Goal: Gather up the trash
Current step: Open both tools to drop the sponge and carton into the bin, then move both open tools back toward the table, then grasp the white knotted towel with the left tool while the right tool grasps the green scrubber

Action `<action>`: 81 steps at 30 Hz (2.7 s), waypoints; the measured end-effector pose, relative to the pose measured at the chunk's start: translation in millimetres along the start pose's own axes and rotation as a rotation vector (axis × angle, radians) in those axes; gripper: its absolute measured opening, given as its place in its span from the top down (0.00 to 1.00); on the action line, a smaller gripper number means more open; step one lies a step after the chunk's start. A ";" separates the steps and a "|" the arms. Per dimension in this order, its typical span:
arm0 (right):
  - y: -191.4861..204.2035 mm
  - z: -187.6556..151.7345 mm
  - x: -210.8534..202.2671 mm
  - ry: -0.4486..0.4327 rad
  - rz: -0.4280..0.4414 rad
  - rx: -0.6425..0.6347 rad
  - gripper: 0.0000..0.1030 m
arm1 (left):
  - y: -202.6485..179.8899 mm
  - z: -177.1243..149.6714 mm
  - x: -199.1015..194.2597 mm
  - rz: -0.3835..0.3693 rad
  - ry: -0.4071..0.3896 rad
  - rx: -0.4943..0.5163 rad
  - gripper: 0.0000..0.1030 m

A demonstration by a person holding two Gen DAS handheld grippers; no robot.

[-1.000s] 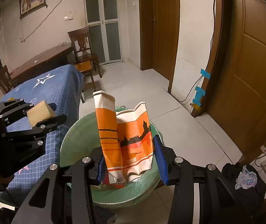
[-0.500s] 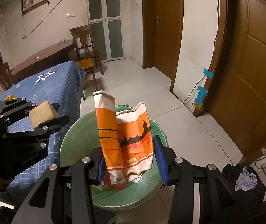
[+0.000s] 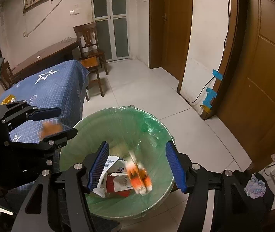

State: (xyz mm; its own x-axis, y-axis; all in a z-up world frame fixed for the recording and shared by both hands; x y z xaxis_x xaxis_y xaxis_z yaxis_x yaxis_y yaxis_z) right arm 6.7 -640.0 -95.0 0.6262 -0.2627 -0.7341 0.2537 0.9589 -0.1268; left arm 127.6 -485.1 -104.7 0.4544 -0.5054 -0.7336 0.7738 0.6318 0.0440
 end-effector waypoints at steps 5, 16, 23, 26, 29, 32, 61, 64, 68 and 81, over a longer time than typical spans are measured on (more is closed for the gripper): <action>1.0 -2.5 0.0 -0.002 -0.004 0.002 0.40 | 0.4 0.4 -3.3 0.000 -0.011 -0.005 0.53; 1.0 -3.7 -3.8 -0.019 -0.003 0.006 0.40 | 7.3 -3.6 -17.8 0.020 -0.039 -0.025 0.53; 10.8 -2.1 -8.1 -0.057 0.020 0.032 0.40 | 31.5 -15.2 -28.4 0.070 -0.052 -0.078 0.53; 21.6 1.9 -15.1 -0.103 0.011 0.029 0.40 | 49.7 -23.1 -36.0 0.112 -0.067 -0.120 0.48; 38.1 6.2 -23.5 -0.164 -0.019 0.016 0.39 | 68.9 -32.6 -44.5 0.153 -0.076 -0.165 0.48; 57.7 10.0 -31.1 -0.233 -0.051 0.002 0.38 | 93.2 -43.1 -56.8 0.206 -0.093 -0.212 0.47; 312.3 83.7 17.1 -0.274 0.296 -0.293 0.33 | 328.1 -210.6 -169.4 0.481 -0.115 -0.850 0.41; 346.2 102.1 35.5 -0.240 0.368 -0.370 0.33 | 332.9 -215.8 -160.5 0.413 -0.100 -0.897 0.41; 396.1 123.8 62.2 -0.182 0.473 -0.527 0.33 | 336.1 -213.5 -149.1 0.357 -0.098 -0.933 0.44; 476.7 146.8 145.5 -0.063 0.565 -0.719 0.45 | 339.8 -197.7 -104.2 0.313 -0.039 -0.957 0.58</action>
State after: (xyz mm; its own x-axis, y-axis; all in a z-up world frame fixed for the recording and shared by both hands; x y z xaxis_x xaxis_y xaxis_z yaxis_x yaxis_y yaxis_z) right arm 326.9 -236.7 -164.4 0.5620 0.2803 -0.7782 -0.6094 0.7764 -0.1604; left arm 256.0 -101.5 -147.4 0.6037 -0.2438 -0.7590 -0.0545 0.9372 -0.3444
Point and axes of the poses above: each gripper's, at about its wrist camera, not at the fingertips, and x roughly the way its jaws point, y to its left, z to its top, the point moved 9 cm from there along x, roughly the way its jaws point, and after that the axes turned 13 degrees about -x, right-handed, at the moved point
